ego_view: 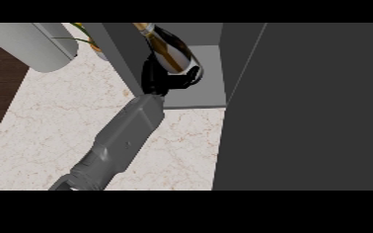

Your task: Pick up the wine, place it into the cabinet and close the cabinet

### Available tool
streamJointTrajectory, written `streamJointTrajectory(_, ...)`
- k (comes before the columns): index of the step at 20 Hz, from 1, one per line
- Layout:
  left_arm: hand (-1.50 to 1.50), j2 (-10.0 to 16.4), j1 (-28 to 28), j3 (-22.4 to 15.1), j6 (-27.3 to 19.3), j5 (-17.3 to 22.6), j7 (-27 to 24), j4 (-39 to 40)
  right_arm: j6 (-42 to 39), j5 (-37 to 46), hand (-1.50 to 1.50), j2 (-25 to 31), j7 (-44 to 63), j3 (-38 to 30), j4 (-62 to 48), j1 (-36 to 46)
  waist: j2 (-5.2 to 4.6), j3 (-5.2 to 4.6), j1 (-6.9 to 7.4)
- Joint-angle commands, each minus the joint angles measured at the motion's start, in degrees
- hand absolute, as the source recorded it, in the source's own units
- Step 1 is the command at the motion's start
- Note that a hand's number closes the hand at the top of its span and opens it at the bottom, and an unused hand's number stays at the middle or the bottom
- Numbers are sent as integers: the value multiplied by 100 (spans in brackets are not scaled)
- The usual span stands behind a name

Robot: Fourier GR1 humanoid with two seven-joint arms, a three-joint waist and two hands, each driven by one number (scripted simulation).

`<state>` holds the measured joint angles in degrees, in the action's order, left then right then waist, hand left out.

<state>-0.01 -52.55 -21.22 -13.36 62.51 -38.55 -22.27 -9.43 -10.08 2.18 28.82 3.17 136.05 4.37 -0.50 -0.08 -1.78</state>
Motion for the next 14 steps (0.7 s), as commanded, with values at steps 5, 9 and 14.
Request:
streamJointTrajectory(5,150,1,-698,-60,-186,238,303,649,-43,-166,-150,53,-95,-137,-317,364,-55,3,-185)
streamJointTrajectory(9,150,1,-924,11,-116,221,450,972,-74,-287,-150,93,-33,-199,-134,178,-58,5,-204)
streamJointTrajectory(14,150,2,-952,-69,-121,363,381,911,-117,9,-150,-112,-414,150,-351,105,-78,4,-260)
